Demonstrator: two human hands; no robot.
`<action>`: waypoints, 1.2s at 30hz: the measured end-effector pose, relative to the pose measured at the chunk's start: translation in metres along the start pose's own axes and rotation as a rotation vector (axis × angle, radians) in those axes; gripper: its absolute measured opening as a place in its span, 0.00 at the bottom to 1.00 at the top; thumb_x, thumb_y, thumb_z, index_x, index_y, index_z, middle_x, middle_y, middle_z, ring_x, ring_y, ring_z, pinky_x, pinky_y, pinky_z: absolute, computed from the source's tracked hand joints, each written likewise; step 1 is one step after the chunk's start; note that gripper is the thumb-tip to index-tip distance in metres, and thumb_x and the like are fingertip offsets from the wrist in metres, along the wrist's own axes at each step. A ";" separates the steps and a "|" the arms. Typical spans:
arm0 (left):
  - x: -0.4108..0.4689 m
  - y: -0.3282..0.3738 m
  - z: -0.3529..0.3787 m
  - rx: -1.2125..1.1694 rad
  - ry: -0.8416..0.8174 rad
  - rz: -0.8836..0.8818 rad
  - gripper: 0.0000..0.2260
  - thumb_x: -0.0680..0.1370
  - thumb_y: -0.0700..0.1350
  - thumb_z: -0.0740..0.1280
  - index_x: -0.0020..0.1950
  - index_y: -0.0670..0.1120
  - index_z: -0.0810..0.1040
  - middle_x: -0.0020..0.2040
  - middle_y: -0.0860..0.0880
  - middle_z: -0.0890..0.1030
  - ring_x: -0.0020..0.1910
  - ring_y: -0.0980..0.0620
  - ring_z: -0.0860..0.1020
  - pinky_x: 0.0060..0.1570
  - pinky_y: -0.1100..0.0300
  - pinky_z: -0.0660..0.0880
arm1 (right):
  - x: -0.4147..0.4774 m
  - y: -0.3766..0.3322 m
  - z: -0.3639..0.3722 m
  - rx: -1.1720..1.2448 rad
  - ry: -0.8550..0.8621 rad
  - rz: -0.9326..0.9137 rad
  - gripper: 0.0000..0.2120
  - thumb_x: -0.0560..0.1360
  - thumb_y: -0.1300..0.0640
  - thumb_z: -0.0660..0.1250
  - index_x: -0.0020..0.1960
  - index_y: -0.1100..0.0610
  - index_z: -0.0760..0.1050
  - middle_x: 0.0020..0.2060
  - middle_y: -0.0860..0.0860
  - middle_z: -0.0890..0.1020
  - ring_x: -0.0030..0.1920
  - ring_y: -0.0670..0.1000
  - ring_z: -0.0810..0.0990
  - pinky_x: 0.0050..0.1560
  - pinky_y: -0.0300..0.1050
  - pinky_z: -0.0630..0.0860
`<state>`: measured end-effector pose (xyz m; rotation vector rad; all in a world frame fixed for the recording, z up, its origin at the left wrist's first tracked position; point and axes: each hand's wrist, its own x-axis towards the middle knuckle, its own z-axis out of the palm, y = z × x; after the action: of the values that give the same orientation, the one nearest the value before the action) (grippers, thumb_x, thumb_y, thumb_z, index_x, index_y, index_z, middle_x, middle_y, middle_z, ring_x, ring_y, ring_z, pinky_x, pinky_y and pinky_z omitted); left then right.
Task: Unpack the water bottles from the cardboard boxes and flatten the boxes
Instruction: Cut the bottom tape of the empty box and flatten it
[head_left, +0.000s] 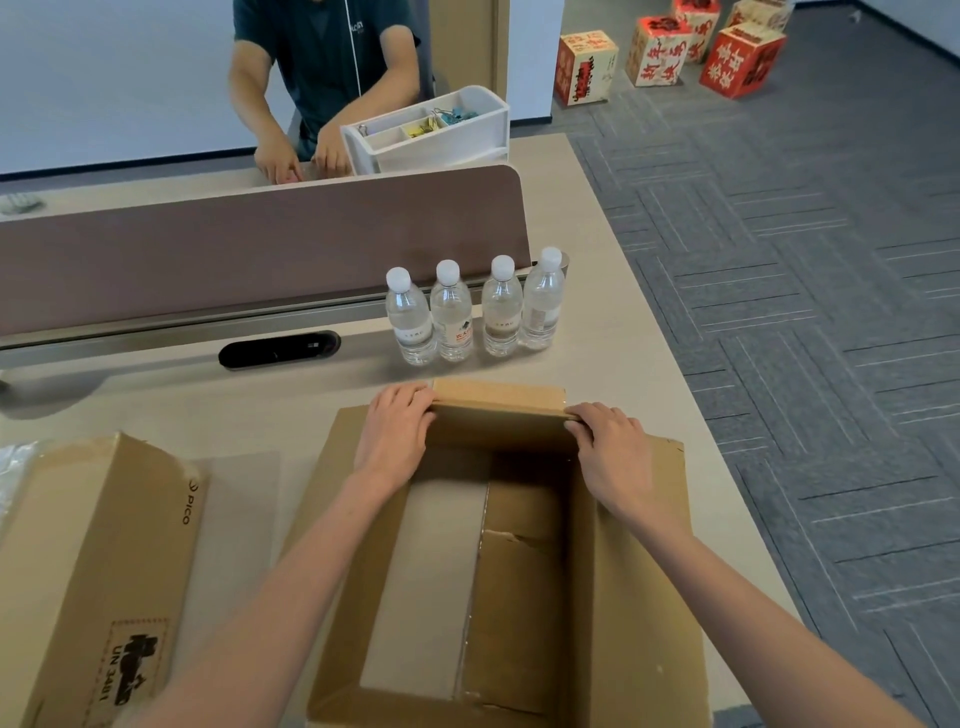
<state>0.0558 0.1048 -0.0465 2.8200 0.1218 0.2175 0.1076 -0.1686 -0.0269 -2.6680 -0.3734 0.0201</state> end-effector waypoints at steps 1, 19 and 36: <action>-0.002 0.000 -0.002 0.013 -0.007 -0.004 0.12 0.80 0.40 0.65 0.63 0.47 0.78 0.67 0.46 0.75 0.65 0.43 0.71 0.67 0.51 0.66 | 0.000 -0.001 -0.001 -0.011 -0.014 -0.008 0.13 0.83 0.52 0.58 0.63 0.53 0.76 0.58 0.49 0.81 0.59 0.52 0.76 0.63 0.46 0.67; -0.093 0.000 -0.027 -0.021 -0.107 -0.248 0.47 0.74 0.38 0.72 0.80 0.57 0.43 0.81 0.54 0.42 0.80 0.48 0.48 0.74 0.36 0.57 | -0.054 0.005 -0.035 -0.163 0.109 -0.158 0.13 0.76 0.48 0.66 0.48 0.56 0.68 0.43 0.50 0.71 0.43 0.49 0.69 0.41 0.40 0.68; -0.133 0.014 -0.029 -0.465 -0.127 -0.477 0.34 0.79 0.35 0.65 0.81 0.51 0.53 0.79 0.51 0.59 0.77 0.49 0.60 0.71 0.61 0.58 | -0.077 -0.012 -0.027 0.139 -0.392 0.278 0.14 0.82 0.53 0.56 0.64 0.58 0.65 0.46 0.53 0.77 0.34 0.49 0.79 0.35 0.41 0.78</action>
<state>-0.0795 0.0856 -0.0326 2.2552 0.6177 -0.0414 0.0328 -0.1905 -0.0007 -2.5474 -0.1107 0.6364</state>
